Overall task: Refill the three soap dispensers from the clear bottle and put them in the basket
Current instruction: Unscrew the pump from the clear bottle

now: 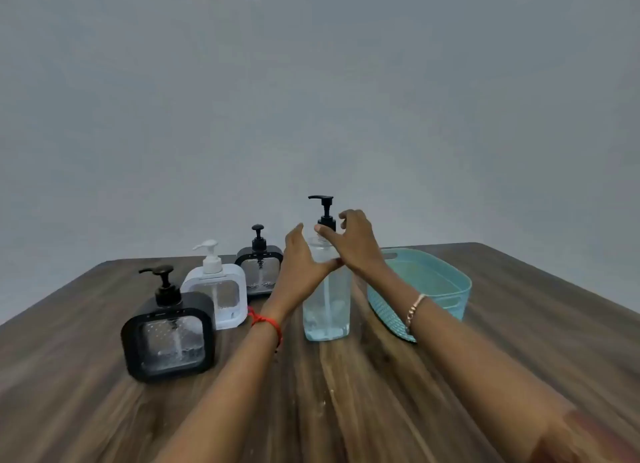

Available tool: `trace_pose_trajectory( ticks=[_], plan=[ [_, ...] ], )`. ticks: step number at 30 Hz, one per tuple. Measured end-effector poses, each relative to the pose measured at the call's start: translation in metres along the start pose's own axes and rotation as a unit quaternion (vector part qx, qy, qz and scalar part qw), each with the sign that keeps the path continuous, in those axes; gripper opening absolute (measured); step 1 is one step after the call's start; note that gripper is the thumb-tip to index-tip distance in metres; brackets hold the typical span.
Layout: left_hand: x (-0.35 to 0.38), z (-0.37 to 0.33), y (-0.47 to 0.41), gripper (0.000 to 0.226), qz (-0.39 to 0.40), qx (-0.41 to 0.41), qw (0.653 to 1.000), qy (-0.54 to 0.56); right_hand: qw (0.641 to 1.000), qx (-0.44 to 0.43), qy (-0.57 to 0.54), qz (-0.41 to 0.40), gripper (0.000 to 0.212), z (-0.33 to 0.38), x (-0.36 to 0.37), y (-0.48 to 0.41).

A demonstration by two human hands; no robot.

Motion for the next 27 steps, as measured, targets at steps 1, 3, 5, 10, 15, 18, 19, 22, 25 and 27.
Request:
trace_pose_trajectory(
  ticks=[1, 3, 5, 10, 15, 18, 19, 22, 25, 27],
  plan=[
    [-0.002, 0.001, -0.005, 0.1, -0.004, 0.001, 1.0, 0.019, 1.0, -0.009, 0.002, -0.008, 0.041, 0.003, -0.001, -0.005],
    [-0.001, 0.006, -0.016, 0.09, -0.002, 0.012, 0.999, 0.052, 1.0, -0.019, 0.0, -0.019, 0.038, 0.004, -0.005, -0.013],
    [0.003, 0.011, -0.022, 0.073, 0.012, 0.015, 0.999, 0.05, 0.999, -0.031, -0.025, 0.004, 0.039, 0.002, -0.004, -0.02],
    [0.007, 0.015, -0.024, 0.055, 0.048, 0.032, 0.997, 0.054, 0.98, -0.08, -0.123, 0.136, 0.014, 0.002, 0.001, -0.022],
    [0.007, 0.022, -0.028, 0.064, 0.065, 0.023, 0.995, 0.071, 0.928, -0.064, -0.269, 0.249, 0.022, -0.007, 0.013, -0.025],
    [0.009, 0.022, -0.026, 0.066, 0.063, 0.021, 0.994, 0.081, 0.927, -0.064, -0.274, 0.246, 0.024, -0.008, 0.011, -0.024],
    [0.009, 0.022, -0.024, 0.068, 0.062, 0.022, 0.994, 0.083, 0.936, -0.061, -0.257, 0.231, 0.022, -0.007, 0.009, -0.024],
    [0.01, 0.02, -0.02, 0.068, 0.063, 0.027, 0.993, 0.095, 0.983, -0.06, -0.103, 0.139, 0.029, 0.002, 0.002, -0.024],
    [0.01, 0.02, -0.019, 0.065, 0.062, 0.029, 0.992, 0.104, 0.989, -0.054, -0.087, 0.105, 0.03, 0.002, -0.001, -0.026],
    [0.009, 0.019, -0.018, 0.068, 0.06, 0.03, 0.992, 0.103, 0.968, -0.026, -0.2, 0.152, 0.027, -0.009, 0.003, -0.028]
  ],
)
Point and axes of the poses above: each hand's wrist, its own y-axis away from the middle knuckle, its own x-axis out of the palm, z = x × y, the point moved 10 cm from there along -y, towards the middle knuckle, and after that the axes turned 12 degrees about z, right-handed, at the moved point
